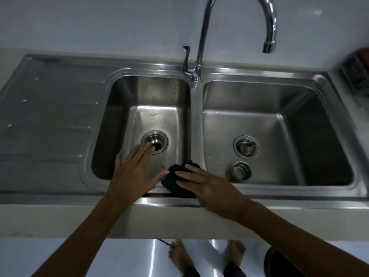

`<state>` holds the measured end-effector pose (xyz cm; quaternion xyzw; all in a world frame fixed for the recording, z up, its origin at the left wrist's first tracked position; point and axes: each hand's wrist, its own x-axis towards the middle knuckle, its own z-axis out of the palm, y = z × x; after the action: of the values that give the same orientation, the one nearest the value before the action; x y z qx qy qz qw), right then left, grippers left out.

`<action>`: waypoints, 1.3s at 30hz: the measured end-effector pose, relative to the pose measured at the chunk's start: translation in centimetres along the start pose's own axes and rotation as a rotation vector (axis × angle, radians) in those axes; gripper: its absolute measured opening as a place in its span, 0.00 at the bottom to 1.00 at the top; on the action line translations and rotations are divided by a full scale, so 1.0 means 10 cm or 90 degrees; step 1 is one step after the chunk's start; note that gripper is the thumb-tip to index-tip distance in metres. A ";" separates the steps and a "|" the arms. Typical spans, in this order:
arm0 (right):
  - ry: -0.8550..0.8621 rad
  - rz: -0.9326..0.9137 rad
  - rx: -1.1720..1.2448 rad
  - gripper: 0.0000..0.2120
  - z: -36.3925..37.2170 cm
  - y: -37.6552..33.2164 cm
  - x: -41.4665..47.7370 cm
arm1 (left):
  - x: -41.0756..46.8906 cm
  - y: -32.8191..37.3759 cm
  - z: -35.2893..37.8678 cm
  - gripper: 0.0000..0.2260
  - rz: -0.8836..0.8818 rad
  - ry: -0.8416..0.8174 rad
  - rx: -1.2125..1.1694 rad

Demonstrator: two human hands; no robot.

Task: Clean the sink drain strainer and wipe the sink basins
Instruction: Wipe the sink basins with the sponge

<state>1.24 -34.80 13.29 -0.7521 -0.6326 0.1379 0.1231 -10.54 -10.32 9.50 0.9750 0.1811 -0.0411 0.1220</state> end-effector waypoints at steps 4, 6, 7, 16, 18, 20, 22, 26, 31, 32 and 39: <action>0.017 0.087 0.042 0.32 0.03 0.00 -0.34 | -0.08 0.10 0.02 0.43 0.031 0.023 -0.026; 0.033 0.121 0.057 0.33 0.00 0.03 -0.54 | -0.15 0.21 0.04 0.42 0.040 0.000 -0.032; 0.037 0.135 0.049 0.34 -0.04 0.05 -0.64 | -0.20 0.27 0.06 0.42 0.045 -0.023 -0.031; -0.107 0.219 -0.009 0.28 -0.44 0.55 -1.31 | -0.35 1.10 0.22 0.41 0.073 -0.045 0.005; -0.131 0.241 -0.022 0.27 -0.55 0.70 -1.51 | -0.29 1.26 0.24 0.41 0.074 -0.037 0.006; -0.141 0.262 -0.043 0.27 -0.65 0.87 -1.75 | -0.22 1.52 0.28 0.41 0.095 -0.049 0.011; -0.141 0.302 -0.059 0.28 -0.74 1.06 -2.07 | -0.15 1.91 0.31 0.41 0.131 -0.061 0.004; -0.097 0.425 -0.085 0.30 -0.94 1.51 -2.79 | 0.04 3.02 0.43 0.44 0.202 -0.068 -0.072; 0.064 0.585 -0.131 0.29 -1.25 2.04 -3.52 | 0.34 4.40 0.61 0.43 0.280 -0.087 -0.122; 0.093 0.628 -0.134 0.29 -1.29 2.16 -3.67 | 0.39 4.65 0.61 0.43 0.292 -0.090 -0.128; 0.097 0.788 -0.056 0.28 -1.27 2.82 -4.40 | 0.70 5.89 0.79 0.40 0.327 -0.109 -0.106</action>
<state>24.66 -83.06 17.22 -0.9913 -0.0744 0.1032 0.0344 17.09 -63.17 14.08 0.9685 -0.0798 -0.0761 0.2231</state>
